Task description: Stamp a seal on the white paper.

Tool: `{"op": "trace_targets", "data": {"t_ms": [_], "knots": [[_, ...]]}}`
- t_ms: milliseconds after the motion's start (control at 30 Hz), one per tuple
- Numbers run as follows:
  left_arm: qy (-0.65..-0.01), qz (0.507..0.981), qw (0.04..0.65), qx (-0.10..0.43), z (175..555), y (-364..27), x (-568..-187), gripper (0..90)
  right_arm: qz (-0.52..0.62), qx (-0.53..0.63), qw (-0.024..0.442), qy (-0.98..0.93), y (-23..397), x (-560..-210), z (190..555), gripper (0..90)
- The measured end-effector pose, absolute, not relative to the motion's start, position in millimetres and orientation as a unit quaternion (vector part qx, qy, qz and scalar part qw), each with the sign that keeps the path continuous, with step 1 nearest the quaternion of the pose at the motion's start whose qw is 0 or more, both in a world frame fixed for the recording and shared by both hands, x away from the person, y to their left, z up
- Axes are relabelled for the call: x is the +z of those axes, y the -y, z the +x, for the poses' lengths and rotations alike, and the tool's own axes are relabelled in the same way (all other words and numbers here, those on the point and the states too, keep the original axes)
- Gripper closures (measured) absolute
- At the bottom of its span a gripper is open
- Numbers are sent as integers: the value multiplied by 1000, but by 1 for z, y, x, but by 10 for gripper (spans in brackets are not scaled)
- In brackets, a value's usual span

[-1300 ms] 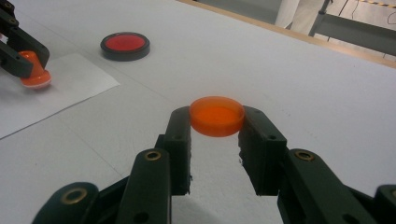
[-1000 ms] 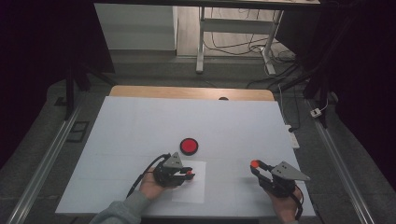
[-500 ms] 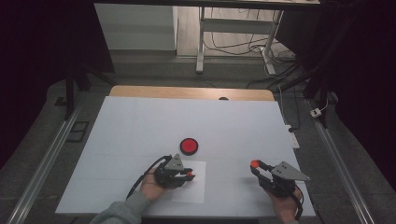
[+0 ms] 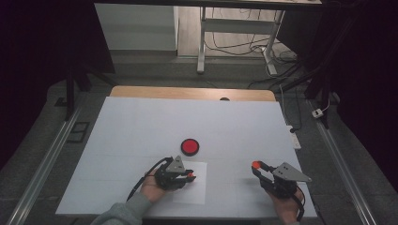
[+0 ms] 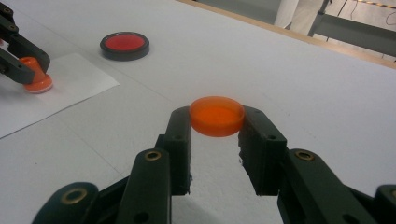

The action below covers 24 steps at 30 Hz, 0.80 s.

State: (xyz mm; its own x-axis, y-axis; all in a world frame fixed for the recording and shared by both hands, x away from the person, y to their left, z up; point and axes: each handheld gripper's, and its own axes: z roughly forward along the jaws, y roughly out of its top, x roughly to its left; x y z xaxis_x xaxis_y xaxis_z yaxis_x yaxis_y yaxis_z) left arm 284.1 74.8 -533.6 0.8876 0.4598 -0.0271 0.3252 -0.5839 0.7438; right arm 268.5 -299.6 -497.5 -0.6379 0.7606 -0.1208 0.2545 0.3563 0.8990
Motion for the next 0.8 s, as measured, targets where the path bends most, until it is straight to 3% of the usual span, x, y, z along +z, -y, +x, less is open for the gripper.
{"op": "trace_targets", "data": {"t_ms": [800], "knots": [[-221, 886, 397, 93, 282, -74, -534, 728, 328, 463, 274, -777, 300, -497, 268, 642]]}}
